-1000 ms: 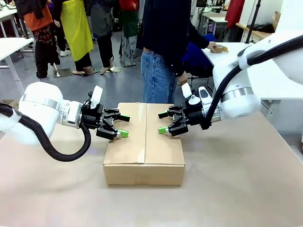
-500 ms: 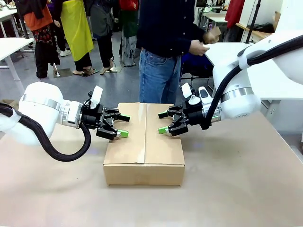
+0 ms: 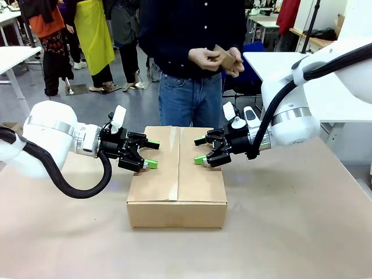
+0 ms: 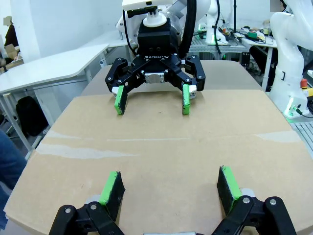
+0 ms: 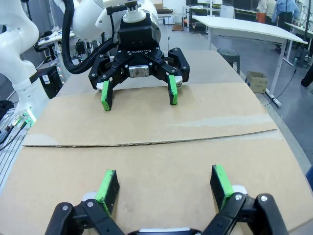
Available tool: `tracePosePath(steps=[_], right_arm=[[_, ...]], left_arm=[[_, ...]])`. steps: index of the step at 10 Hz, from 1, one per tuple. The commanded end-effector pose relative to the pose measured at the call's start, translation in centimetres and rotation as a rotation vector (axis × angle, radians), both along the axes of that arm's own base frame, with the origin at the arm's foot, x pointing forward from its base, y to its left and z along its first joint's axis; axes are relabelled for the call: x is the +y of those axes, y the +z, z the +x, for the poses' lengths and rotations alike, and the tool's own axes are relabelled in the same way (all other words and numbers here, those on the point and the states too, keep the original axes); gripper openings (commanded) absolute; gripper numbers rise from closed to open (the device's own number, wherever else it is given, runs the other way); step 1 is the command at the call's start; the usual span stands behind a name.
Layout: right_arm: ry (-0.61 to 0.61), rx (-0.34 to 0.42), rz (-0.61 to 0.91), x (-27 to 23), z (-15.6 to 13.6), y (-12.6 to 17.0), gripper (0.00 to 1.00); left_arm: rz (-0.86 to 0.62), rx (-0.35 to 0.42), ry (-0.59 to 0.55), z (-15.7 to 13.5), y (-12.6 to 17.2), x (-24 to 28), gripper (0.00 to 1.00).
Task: Pack the gift set into the box.
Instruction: Press and hold the closed box until the human finishes sealing it.
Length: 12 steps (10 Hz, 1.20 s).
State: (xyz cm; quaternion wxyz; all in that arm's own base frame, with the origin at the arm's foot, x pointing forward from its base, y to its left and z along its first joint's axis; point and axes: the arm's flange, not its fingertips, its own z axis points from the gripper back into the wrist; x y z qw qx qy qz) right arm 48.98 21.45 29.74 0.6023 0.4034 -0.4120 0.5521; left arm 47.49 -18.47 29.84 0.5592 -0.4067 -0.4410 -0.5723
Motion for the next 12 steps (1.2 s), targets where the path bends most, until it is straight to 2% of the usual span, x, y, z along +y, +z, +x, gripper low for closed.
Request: tracePosePath(steps=[1, 12], right_arm=[[-0.018, 0.011, 0.004, -0.02, -0.17, -0.39, 1.00], [-0.018, 0.011, 0.004, -0.02, -0.17, -0.39, 1.00]], left_arm=[[0.008, -0.011, -0.016, -0.19, -0.17, 0.06, 1.00], [0.008, -0.011, -0.016, -0.19, -0.17, 0.06, 1.00]])
